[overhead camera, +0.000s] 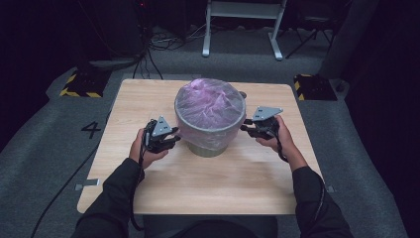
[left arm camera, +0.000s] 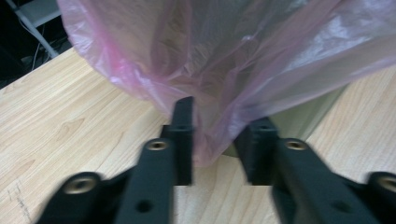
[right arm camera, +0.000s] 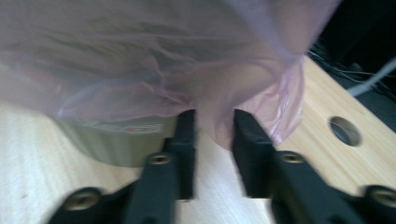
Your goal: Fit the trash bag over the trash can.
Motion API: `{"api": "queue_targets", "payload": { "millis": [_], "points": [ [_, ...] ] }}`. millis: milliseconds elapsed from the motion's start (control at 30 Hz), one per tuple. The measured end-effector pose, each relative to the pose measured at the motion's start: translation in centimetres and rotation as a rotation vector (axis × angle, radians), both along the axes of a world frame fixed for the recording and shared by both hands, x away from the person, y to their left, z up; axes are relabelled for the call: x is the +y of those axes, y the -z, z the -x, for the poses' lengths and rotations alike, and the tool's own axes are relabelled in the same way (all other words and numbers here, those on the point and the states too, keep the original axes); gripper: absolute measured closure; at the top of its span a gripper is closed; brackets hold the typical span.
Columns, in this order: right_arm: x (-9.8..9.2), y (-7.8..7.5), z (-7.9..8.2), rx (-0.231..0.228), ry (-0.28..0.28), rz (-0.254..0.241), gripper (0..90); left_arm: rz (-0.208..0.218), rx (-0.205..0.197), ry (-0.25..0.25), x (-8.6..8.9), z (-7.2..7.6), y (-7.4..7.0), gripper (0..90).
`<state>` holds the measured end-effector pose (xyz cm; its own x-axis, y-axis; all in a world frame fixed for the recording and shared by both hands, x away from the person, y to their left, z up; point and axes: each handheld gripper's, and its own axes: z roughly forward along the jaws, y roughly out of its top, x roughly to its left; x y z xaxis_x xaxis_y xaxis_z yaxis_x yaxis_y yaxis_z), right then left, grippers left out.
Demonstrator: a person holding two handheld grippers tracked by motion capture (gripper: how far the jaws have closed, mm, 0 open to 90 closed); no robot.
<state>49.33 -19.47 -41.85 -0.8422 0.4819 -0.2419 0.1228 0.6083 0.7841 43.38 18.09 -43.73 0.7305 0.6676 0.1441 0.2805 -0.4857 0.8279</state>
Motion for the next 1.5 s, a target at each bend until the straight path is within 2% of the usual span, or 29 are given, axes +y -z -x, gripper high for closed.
{"api": "queue_targets", "payload": {
  "millis": [67, 167, 233, 500, 633, 700, 767, 800, 833, 867, 900, 933, 967, 1033, 1067, 1133, 1200, 1267, 1300, 1367, 1467, 1500],
  "points": [
    [0.2, 0.4, 0.2, -0.003, -0.016, 0.002, 87.0, -0.007, 0.0, 0.005, 0.1, -0.1, 0.1, 83.6],
    [0.2, 0.8, 0.4, 0.005, -0.023, -0.009, 90.0, -0.016, 0.01, 0.007, 0.1, 0.0, 0.3, 89.0],
    [-0.1, 1.2, 0.6, 0.018, -0.029, -0.011, 90.0, -0.037, 0.015, 0.014, 0.1, 0.1, 0.6, 89.4],
    [-0.8, 3.3, 0.5, 0.084, -0.016, -0.018, 90.0, -0.063, 0.067, 0.022, 0.2, 0.1, 2.4, 89.4],
    [-0.4, 4.4, 0.0, 0.103, -0.005, 0.022, 90.0, -0.096, 0.088, 0.032, -0.1, -0.1, 3.4, 89.4],
    [-0.3, 5.1, -0.2, 0.122, -0.002, 0.026, 90.0, -0.1, 0.097, 0.028, -0.2, -0.1, 3.9, 89.0],
    [-0.2, 5.6, -0.4, 0.133, 0.001, 0.031, 90.0, -0.099, 0.1, 0.007, -0.2, -0.1, 4.2, 81.5],
    [-0.2, 5.9, -0.4, 0.14, 0.008, 0.03, 90.0, -0.089, 0.102, -0.012, 0.0, -0.1, 4.3, 56.4],
    [-0.2, 5.9, -0.4, 0.14, 0.008, 0.03, 90.0, -0.076, 0.103, -0.023, 0.2, 0.0, 4.4, 56.4],
    [-0.3, 5.9, -0.3, 0.14, 0.014, 0.028, 90.0, -0.055, 0.105, -0.036, 0.5, 0.1, 4.4, 46.5],
    [-0.5, 5.9, -0.3, 0.14, 0.02, 0.01, 85.9, -0.044, 0.107, -0.055, 0.8, 0.3, 4.4, 35.1],
    [-1.0, 5.7, -0.2, 0.149, 0.044, -0.026, 72.0, -0.035, 0.112, -0.063, 1.0, 0.6, 4.4, 21.7],
    [-1.0, 5.7, -0.2, 0.149, 0.044, -0.026, 72.0, -0.029, 0.117, -0.071, 1.2, 0.9, 4.4, 21.7],
    [-1.7, 5.3, 0.1, 0.171, 0.017, -0.046, 54.3, -0.034, 0.114, -0.099, 1.8, 1.7, 4.4, 20.5],
    [-2.1, 5.0, 0.4, 0.177, 0.029, -0.044, 45.7, -0.023, 0.126, -0.099, 2.1, 2.1, 4.3, 20.4],
    [-3.1, 4.3, 1.0, 0.182, 0.037, -0.05, 35.5, -0.016, 0.133, -0.089, 2.7, 2.9, 4.2, 19.2],
    [-4.0, 3.2, 1.5, 0.184, 0.042, -0.091, 32.3, -0.018, 0.136, -0.094, 3.2, 3.7, 4.2, 19.0],
    [-4.8, 1.3, 1.9, 0.164, 0.054, -0.153, 33.5, -0.025, 0.153, -0.094, 3.4, 4.2, 4.4, 18.7],
    [-4.9, 0.4, 2.0, 0.153, 0.064, -0.168, 33.7, -0.034, 0.168, -0.09, 3.4, 4.5, 4.6, 18.7],
    [-4.6, -2.4, 2.2, 0.11, 0.081, -0.209, 33.8, -0.059, 0.174, -0.097, 3.4, 4.8, 4.8, 18.2],
    [-3.6, -6.0, 2.5, 0.042, 0.058, -0.247, 34.0, -0.062, 0.195, -0.08, 3.2, 5.1, 5.3, 18.3],
    [-3.3, -7.1, 2.6, 0.025, 0.057, -0.262, 34.1, -0.078, 0.201, -0.075, 3.1, 5.1, 5.5, 18.2]
  ]
}}
